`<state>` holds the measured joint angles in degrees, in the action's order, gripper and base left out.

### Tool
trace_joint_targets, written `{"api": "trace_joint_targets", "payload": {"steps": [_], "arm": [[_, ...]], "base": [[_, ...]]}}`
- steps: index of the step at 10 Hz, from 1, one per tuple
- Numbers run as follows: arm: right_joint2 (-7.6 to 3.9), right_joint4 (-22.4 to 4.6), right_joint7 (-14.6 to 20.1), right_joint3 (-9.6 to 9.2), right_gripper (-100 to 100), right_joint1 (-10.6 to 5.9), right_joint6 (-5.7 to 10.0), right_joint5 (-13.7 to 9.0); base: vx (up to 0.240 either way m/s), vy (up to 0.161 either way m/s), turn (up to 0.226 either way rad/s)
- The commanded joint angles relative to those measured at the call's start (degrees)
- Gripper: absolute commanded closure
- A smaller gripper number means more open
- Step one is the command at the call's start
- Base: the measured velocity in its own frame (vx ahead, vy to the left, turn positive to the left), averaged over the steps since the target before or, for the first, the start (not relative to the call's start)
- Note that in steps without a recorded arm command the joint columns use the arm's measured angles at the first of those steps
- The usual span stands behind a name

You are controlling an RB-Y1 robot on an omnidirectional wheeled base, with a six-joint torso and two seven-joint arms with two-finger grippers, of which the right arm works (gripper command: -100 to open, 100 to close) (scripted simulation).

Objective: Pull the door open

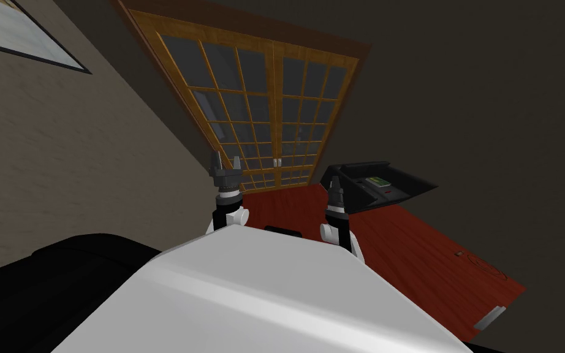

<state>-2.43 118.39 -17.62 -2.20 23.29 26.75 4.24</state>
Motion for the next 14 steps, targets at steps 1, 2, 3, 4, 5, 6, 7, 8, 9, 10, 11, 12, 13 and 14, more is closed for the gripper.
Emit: {"api": "trace_joint_targets", "payload": {"steps": [1, 2, 3, 4, 5, 6, 7, 8, 9, 10, 11, 12, 13, 14], "arm": [[-0.27, -1.7, -1.2, -0.17, -100, -0.54, 0.61, 0.5], [-0.52, -3.3, -2.2, -0.32, -100, -1.16, 1.07, 1.0], [-0.63, -4.3, -2.8, -0.40, -100, -1.52, 1.33, 1.3], [-0.84, -6.1, -4.0, -0.57, -100, -2.23, 1.85, 1.9], [-0.95, -7.1, -4.6, -0.65, -100, -2.59, 2.11, 2.1], [-1.17, -8.9, -5.8, -0.81, -100, -3.30, 2.63, 2.7], [-1.27, -9.8, -6.4, -0.90, -100, -3.66, 2.89, 3.0], [-1.45, -11.9, -7.7, -1.07, -100, -4.43, 3.46, 3.6], [-1.52, -12.9, -8.3, -1.17, -100, -4.82, 3.74, 3.9], [-1.60, -13.9, -9.0, -1.26, -100, -5.21, 4.03, 4.2], [-1.68, -14.9, -9.6, -1.35, -100, -5.61, 4.32, 4.5], [-1.84, -17.0, -11.0, -1.53, -100, -6.39, 4.89, 5.1], [-1.92, -18.0, -11.6, -1.62, -100, -6.79, 5.18, 5.5], [-1.97, -19.1, -12.3, -1.72, -100, -7.20, 5.48, 5.8]], "base": [[0.086, 0.046, -0.037], [0.081, 0.036, -0.041], [0.081, 0.039, -0.034], [0.098, 0.042, -0.047], [0.097, 0.049, -0.047], [0.098, 0.060, -0.061], [0.082, 0.060, -0.041], [0.088, 0.045, -0.056], [0.096, 0.043, -0.045], [0.075, 0.047, -0.029], [0.059, 0.045, -0.034], [0.083, 0.047, -0.063], [0.082, 0.042, -0.047], [0.074, 0.046, -0.029]]}}
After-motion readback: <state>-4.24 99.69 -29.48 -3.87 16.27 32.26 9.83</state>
